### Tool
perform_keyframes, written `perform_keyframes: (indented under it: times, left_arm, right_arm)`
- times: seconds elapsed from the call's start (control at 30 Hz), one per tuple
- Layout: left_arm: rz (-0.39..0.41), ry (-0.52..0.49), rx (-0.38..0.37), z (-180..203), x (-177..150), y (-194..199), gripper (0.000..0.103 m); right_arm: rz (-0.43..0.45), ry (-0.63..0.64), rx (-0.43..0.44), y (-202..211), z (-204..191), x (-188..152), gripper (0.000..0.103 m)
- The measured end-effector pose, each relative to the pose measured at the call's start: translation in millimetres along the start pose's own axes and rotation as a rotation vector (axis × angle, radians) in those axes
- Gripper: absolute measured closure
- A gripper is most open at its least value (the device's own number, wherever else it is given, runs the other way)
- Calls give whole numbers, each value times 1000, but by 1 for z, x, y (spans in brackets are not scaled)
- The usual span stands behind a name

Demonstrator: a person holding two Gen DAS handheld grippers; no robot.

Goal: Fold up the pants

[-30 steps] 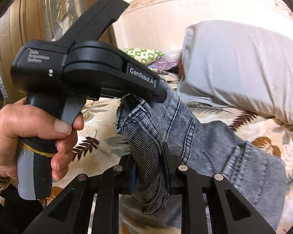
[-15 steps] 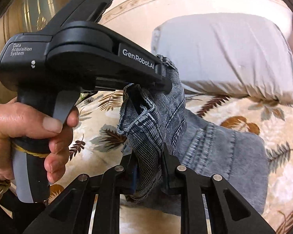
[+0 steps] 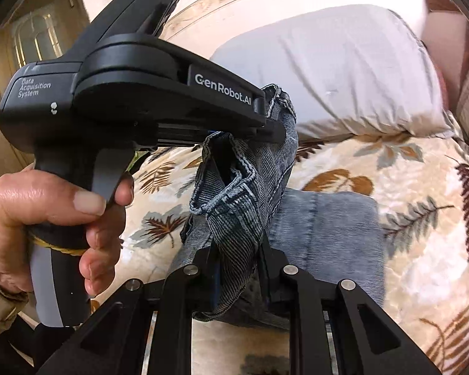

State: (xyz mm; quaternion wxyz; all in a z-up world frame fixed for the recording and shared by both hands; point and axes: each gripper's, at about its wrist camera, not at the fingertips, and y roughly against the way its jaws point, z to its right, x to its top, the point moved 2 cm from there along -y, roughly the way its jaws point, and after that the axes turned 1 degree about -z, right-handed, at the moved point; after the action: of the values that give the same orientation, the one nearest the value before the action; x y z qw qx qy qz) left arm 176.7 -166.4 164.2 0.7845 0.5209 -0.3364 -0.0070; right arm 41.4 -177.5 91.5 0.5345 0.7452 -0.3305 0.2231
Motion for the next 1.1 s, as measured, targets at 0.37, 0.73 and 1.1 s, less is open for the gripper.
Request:
perform_keyframes:
  times: [0.37, 0.73, 1.1]
  left_arm:
    - [-95, -50, -22, 47, -2, -91, 92]
    - [-176, -49, -55, 56, -13, -154, 83]
    - [-55, -18, -83, 10, -17, -71, 72]
  right_arm:
    - [-39, -124, -47, 4, 62, -26, 85]
    - [-95, -202, -75, -16, 100, -58, 76]
    - [-82, -209, -155, -8, 102, -48, 61]
